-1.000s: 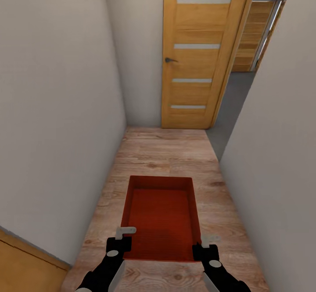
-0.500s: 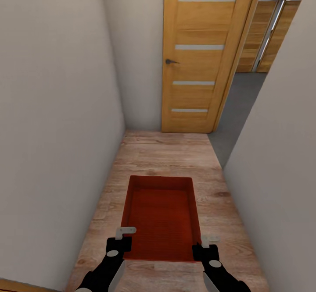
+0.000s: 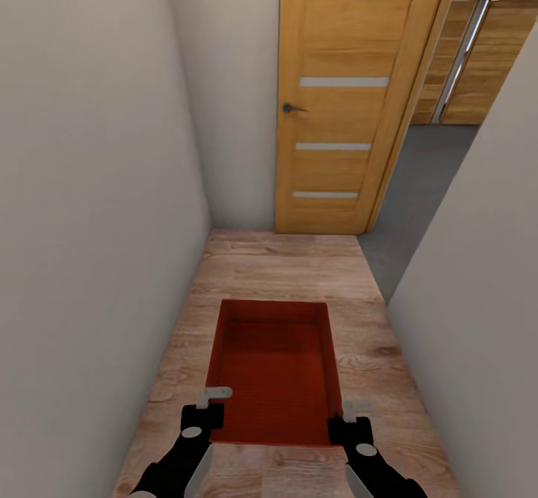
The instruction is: Move the two storage containers from the living room to the garage. In the garage, place one container on the floor and stack the other container on top of it (either order is fine).
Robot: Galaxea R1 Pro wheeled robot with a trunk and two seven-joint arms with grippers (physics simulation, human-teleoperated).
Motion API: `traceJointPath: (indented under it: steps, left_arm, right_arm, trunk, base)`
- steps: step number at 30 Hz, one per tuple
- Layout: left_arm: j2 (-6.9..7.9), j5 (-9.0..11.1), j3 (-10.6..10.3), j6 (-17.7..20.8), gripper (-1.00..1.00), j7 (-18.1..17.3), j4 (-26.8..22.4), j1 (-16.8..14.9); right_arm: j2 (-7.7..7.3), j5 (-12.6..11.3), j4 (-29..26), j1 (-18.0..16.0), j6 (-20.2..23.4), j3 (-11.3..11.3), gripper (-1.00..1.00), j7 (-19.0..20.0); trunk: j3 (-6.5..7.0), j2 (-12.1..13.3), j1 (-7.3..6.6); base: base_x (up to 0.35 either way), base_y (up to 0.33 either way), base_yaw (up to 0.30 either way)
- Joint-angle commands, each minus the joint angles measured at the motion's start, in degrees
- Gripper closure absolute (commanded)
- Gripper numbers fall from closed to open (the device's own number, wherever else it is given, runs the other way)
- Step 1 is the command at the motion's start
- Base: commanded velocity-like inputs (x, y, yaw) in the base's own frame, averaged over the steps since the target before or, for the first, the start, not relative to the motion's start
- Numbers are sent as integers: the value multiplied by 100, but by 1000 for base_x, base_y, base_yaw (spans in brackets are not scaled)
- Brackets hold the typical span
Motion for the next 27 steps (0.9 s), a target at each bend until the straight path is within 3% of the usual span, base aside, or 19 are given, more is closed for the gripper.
traceJointPath:
  steps: [1, 27]
  left_arm:
    - [-1, -57, -109, 19, 100, -153, 263, 2]
    - [-1, -57, -112, 27, 100, -153, 263, 2]
  right_arm:
    - [-199, 17, -25, -16, 8, 40, 100, -9]
    - [-199, 17, -25, -16, 8, 40, 100, -6]
  trunk:
    - [-4, -3, 3]
    - [-4, -3, 3]
  base:
    - [334, 0, 0]
    - [334, 0, 0]
